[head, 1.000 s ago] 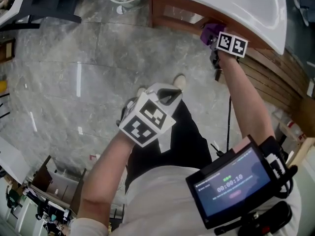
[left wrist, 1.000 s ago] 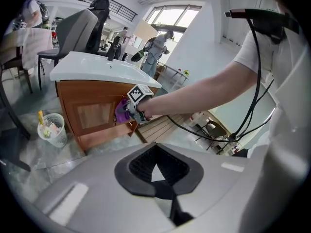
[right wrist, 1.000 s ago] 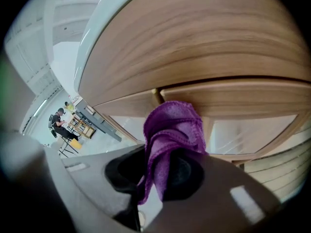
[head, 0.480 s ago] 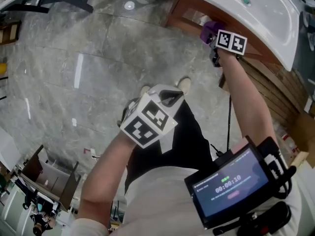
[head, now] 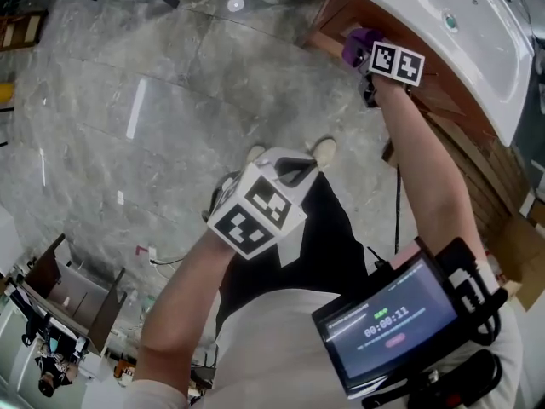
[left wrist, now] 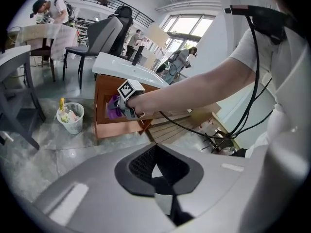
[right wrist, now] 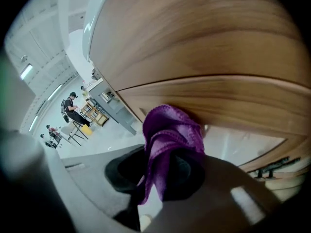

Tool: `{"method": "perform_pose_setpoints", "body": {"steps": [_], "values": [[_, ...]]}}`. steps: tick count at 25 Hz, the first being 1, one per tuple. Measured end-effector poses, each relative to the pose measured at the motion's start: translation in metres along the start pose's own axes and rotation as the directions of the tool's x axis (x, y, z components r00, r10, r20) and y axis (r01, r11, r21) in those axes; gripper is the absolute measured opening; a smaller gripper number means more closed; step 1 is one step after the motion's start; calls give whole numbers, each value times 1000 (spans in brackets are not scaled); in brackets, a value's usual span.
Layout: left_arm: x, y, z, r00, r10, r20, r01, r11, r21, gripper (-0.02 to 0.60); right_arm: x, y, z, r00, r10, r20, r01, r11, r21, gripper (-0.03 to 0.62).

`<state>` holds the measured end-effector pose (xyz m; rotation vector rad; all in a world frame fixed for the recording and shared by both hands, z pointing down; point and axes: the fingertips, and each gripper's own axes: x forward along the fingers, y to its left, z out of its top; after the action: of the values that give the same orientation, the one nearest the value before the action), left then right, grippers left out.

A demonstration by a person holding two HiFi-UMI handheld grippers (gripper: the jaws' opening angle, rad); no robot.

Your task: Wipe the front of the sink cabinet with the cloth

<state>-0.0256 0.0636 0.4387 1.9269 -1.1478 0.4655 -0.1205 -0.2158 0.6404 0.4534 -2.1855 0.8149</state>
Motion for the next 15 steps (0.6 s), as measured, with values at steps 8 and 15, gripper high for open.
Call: {"method": "perform_pose_setpoints", "body": {"steps": [8,15], "values": [[-16,11,-20,1000,23,8,-23,999,-35,7,31,46,7,999,48,-18,-49,997,-52,81],[-27,16,-32,999,34,7,-34,998,-47,8,43,67,7,997,78,-27,-80,993,-88,81]]}}
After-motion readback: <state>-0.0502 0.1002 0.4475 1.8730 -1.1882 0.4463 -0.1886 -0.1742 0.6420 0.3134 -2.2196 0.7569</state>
